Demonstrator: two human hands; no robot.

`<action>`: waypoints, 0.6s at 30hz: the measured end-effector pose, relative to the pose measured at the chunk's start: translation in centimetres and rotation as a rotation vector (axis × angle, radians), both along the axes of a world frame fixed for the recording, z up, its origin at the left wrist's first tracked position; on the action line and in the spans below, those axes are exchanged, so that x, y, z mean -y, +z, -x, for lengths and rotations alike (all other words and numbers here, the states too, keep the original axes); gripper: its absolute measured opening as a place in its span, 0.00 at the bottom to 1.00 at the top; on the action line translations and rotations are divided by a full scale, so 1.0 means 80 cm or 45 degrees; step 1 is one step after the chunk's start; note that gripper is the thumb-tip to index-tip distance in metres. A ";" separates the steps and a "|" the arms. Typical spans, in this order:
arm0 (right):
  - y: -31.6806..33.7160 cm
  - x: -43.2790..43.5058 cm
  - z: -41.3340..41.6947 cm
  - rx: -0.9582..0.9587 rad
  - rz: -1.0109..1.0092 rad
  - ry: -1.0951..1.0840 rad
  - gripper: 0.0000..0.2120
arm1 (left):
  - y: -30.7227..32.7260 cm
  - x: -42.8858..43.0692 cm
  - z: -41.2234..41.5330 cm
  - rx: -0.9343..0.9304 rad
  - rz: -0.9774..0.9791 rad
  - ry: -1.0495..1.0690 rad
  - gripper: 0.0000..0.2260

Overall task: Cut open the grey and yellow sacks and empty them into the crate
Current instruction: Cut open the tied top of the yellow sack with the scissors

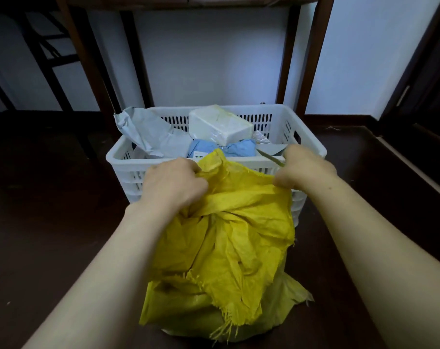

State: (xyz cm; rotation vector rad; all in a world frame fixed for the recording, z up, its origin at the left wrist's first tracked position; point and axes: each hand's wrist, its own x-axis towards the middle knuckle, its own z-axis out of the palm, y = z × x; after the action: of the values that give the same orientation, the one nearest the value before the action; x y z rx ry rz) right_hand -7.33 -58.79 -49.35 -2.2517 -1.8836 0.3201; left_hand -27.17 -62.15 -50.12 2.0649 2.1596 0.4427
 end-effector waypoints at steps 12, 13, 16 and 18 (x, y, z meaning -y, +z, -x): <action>0.002 0.006 0.034 -1.089 -0.193 0.202 0.05 | 0.008 -0.005 0.010 -0.038 -0.409 -0.066 0.12; 0.004 0.008 0.030 -1.236 -0.113 0.171 0.05 | 0.012 -0.005 0.015 -0.097 -0.447 -0.021 0.10; 0.005 0.014 0.031 -1.286 0.010 0.194 0.08 | 0.020 -0.003 0.011 -0.353 -0.422 0.036 0.09; 0.010 0.015 0.036 -1.311 0.017 0.197 0.09 | 0.022 0.000 -0.005 -0.372 -0.398 -0.002 0.17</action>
State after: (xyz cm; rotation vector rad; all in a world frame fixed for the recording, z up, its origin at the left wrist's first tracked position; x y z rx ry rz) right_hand -10.17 -59.99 -48.51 -1.4268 -1.4288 1.2197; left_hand -26.80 -62.17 -48.34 2.4303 2.3785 0.5386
